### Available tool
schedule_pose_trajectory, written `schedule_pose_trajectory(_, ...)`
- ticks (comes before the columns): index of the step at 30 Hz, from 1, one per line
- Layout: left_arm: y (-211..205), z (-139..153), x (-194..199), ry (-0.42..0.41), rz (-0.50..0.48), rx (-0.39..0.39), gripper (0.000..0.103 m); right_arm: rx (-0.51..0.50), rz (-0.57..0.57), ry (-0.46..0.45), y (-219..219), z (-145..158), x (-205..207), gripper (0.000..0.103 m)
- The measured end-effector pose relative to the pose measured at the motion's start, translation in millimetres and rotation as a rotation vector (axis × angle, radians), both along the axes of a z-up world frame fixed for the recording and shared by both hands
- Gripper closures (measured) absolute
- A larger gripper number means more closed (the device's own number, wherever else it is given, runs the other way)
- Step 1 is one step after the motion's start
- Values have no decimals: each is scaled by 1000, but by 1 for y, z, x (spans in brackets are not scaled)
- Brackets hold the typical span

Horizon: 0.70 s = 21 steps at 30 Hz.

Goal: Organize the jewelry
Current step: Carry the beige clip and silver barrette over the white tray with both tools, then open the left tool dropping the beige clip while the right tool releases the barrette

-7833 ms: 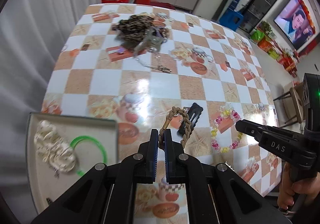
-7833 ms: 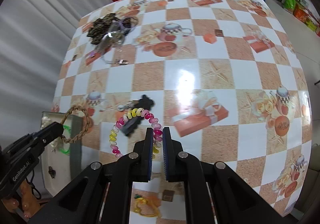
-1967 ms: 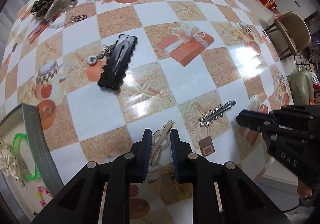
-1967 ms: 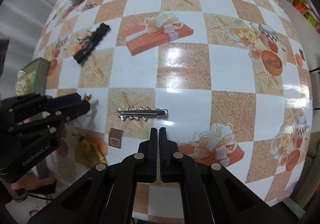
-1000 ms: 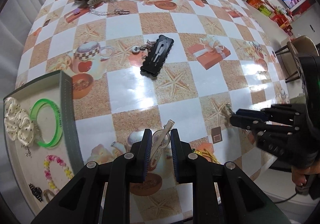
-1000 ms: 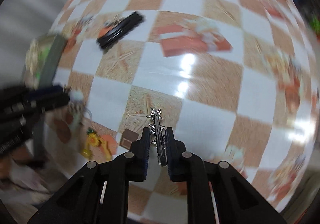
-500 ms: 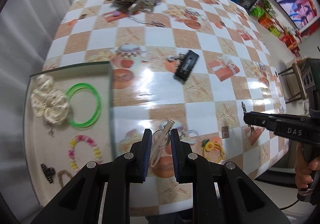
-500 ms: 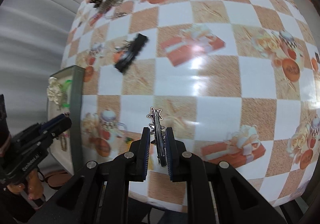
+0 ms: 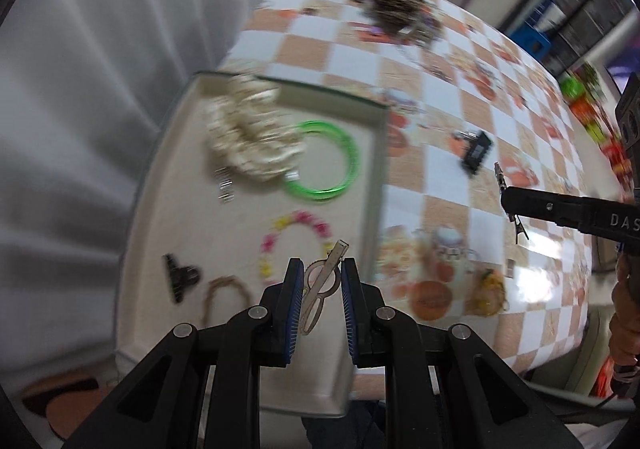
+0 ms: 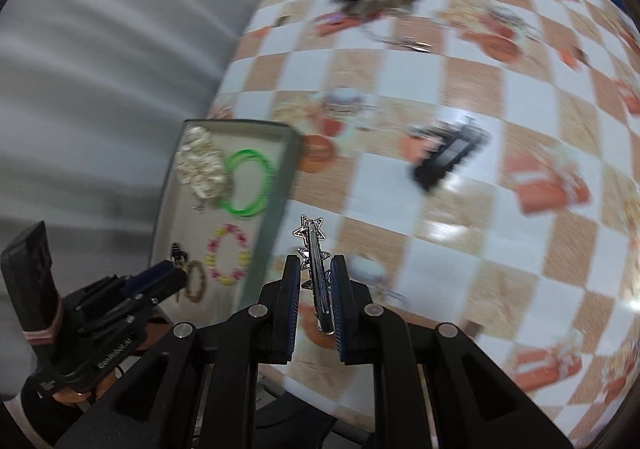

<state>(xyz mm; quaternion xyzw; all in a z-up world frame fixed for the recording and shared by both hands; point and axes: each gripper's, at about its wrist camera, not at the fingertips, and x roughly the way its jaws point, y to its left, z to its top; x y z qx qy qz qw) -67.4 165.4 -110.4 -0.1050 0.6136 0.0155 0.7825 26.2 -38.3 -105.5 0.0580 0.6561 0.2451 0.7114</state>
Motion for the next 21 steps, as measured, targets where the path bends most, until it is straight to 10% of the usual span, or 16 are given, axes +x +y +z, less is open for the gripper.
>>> schedule_pose_trajectory(21, 85, -65, 24, 40, 185, 84, 79, -98, 142, 30, 134, -61, 35, 87)
